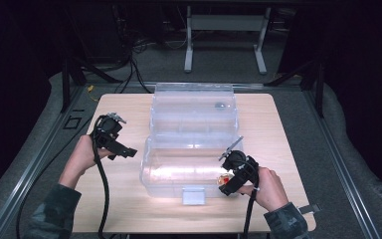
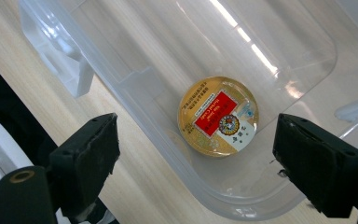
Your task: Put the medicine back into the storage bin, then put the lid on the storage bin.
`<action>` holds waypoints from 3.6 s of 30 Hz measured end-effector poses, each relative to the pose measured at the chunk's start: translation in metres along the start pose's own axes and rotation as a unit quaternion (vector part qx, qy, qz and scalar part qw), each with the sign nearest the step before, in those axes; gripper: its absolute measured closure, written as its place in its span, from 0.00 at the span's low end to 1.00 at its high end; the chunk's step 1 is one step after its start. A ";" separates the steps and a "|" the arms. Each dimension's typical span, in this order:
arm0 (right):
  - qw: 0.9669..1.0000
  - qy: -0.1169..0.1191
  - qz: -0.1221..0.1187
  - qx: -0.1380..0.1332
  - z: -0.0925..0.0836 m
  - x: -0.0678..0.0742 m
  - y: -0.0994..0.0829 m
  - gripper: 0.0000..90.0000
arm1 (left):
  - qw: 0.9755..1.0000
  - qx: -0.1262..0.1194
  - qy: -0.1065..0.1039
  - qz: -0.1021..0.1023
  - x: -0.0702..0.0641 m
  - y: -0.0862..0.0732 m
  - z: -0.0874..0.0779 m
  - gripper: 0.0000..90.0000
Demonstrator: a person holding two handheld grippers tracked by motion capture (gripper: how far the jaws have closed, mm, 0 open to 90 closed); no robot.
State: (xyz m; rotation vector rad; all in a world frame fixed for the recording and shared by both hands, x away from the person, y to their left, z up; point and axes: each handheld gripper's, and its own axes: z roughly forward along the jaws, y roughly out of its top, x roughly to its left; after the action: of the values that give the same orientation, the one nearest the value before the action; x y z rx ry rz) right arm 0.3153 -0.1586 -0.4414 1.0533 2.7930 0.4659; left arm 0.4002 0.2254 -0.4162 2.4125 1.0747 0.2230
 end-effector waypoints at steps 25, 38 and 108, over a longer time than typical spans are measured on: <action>1.000 0.012 -0.002 -0.008 0.008 0.002 -0.004 0.16 | 0.998 -0.047 -0.008 0.052 -0.016 0.072 0.002 0.00; 1.000 0.013 -0.010 -0.009 0.017 0.006 -0.001 0.16 | 0.994 -0.071 -0.013 0.081 -0.023 0.119 0.018 0.00; 0.998 0.026 -0.016 -0.059 0.034 0.024 -0.007 0.73 | 0.989 -0.036 -0.049 0.133 -0.038 0.138 0.046 0.88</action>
State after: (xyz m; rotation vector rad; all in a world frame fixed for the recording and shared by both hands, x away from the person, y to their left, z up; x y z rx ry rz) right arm 0.3003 -0.1396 -0.4758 0.9831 2.7830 0.6529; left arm 0.4806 0.1016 -0.3863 2.4679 0.6868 0.2248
